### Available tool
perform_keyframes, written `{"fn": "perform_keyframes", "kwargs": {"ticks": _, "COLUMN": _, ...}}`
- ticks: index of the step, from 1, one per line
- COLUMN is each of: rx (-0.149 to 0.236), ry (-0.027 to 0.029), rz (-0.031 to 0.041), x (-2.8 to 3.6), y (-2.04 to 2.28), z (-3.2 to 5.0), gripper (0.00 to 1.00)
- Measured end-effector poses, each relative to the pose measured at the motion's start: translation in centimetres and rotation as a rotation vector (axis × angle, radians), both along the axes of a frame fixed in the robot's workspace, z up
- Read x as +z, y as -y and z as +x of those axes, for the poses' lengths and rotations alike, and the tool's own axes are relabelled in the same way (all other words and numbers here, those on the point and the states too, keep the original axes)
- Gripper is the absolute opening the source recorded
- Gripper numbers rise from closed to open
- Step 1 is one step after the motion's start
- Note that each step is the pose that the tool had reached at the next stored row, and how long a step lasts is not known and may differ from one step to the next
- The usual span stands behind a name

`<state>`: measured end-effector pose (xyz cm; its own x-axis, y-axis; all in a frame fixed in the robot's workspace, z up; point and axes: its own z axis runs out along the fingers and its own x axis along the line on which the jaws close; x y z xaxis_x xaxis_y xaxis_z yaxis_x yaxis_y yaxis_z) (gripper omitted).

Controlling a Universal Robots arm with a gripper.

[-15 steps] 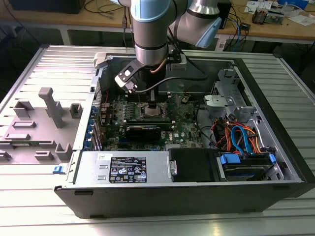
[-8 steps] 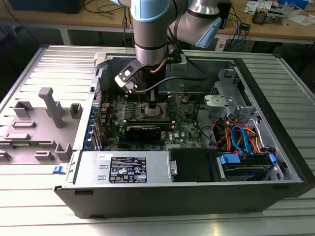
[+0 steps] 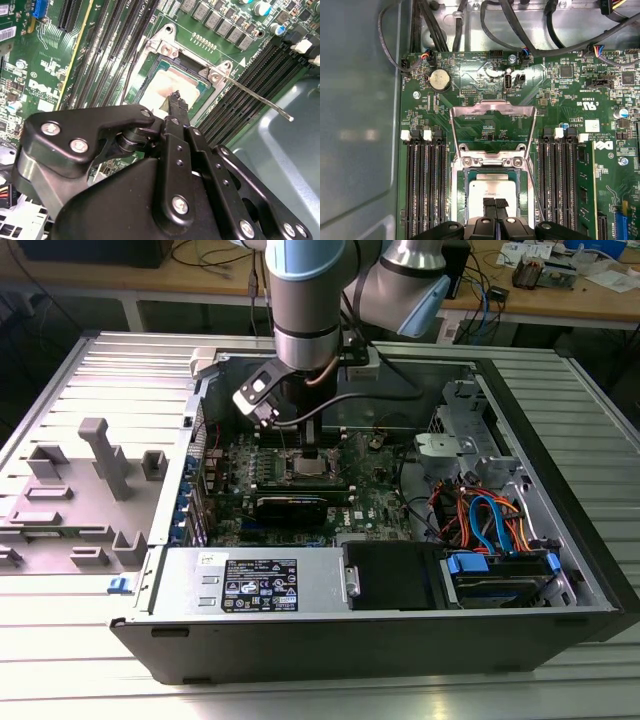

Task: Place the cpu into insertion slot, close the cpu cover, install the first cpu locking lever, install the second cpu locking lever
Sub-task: 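Close the cpu cover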

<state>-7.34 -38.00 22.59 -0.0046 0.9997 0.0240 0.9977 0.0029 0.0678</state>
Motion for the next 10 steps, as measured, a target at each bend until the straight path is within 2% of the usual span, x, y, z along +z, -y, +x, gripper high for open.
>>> {"fn": "perform_keyframes", "kwargs": {"ticks": 2, "rx": 0.0, "ry": 0.0, "rz": -0.0001, "x": 0.19, "y": 0.0, "z": 0.0, "gripper": 0.11}}
{"fn": "perform_keyframes", "kwargs": {"ticks": 10, "rx": 0.0, "ry": -0.0001, "rz": -0.0002, "x": 0.29, "y": 0.0, "z": 0.0, "gripper": 0.11}}
